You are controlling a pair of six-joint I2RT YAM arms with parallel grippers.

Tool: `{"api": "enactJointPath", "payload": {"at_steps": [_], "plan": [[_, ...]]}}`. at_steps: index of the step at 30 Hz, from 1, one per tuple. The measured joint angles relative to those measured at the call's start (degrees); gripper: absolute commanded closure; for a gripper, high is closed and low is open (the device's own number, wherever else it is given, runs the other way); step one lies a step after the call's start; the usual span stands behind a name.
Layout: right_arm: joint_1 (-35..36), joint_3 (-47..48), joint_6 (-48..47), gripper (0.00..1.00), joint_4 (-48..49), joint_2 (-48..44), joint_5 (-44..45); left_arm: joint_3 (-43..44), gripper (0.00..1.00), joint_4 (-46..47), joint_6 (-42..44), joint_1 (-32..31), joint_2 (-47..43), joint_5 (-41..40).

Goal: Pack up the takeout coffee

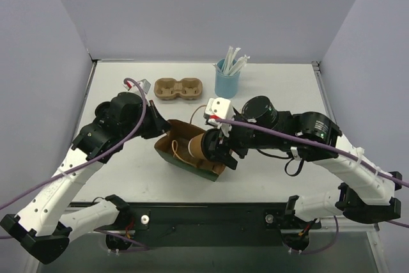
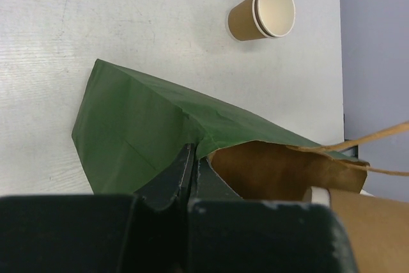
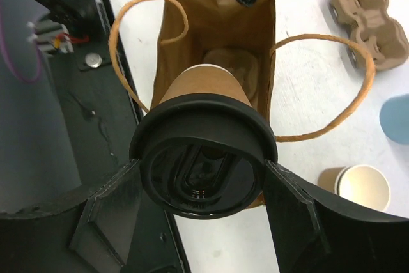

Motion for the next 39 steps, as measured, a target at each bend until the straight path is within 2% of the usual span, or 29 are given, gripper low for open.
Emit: {"api": "enactJointPath", "payload": {"at_steps": [7,12,18,22,28,32,39], "plan": [[3.45,-1.33,-3.58,0.43,-1.55,4.17,8.66,-7.76,1.0,7.45,-0.17,0.0,-4.76,3.37],[4.0,-1.92,-6.69,0.42,-2.34,8.52,16.04,-8.28,1.0,12.09,0.46,0.0,-5.22,5.29],[2.64,-2.43,-11.02,0.43,-0.92,11.93,22.1,-8.33,1.0,15.98,3.72,0.0,-6.88,3.3],[2.14,-6.84,-13.22,0.43,3.21,10.6,23.19,-10.19,1.0,19.15,5.84,0.0,-8.17,2.29],[2.19,-21.14,-16.52,0.43,9.22,5.2,21.53,-21.9,1.0,23.67,6.67,0.0,-15.52,3.06],[2.34,-27.85,-19.91,0.43,14.97,1.73,19.91,-26.1,1.0,25.62,7.72,0.0,-17.68,4.2],[1.99,-30.32,-25.03,0.42,20.41,-0.31,17.84,-27.45,1.0,28.44,9.4,0.0,-18.32,5.97]]}}
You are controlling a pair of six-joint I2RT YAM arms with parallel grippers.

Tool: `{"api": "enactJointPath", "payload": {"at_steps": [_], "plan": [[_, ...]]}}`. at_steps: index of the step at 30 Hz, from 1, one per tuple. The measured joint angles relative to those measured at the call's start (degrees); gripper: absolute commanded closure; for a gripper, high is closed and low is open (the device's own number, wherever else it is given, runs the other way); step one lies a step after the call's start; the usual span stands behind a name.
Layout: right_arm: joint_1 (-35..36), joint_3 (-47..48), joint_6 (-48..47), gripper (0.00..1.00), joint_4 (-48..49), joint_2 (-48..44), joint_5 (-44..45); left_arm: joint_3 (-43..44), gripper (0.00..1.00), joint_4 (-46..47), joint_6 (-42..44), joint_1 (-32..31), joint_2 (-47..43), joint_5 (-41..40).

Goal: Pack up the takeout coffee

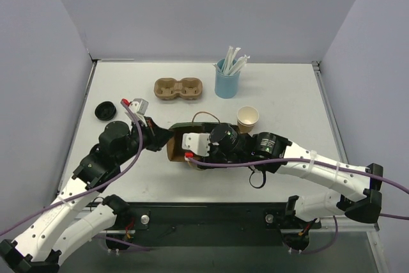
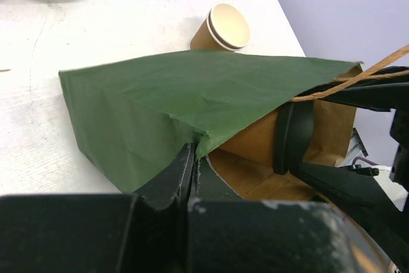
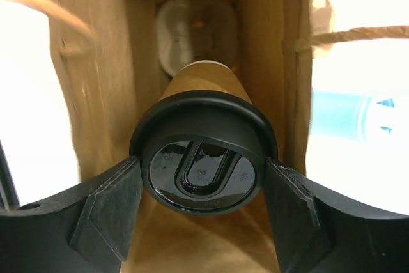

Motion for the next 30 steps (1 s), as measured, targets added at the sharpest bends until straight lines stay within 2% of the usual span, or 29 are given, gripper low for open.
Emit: {"api": "enactJointPath", "payload": {"at_steps": [12,30], "plan": [[0.0,-3.19,-4.81,0.42,1.66,1.38,1.42,-6.36,1.0,5.62,-1.84,-0.07,-5.99,2.95],[0.48,-0.57,-4.59,0.42,2.23,7.65,3.5,-10.88,1.0,6.56,2.49,-0.09,-12.28,5.49]]}}
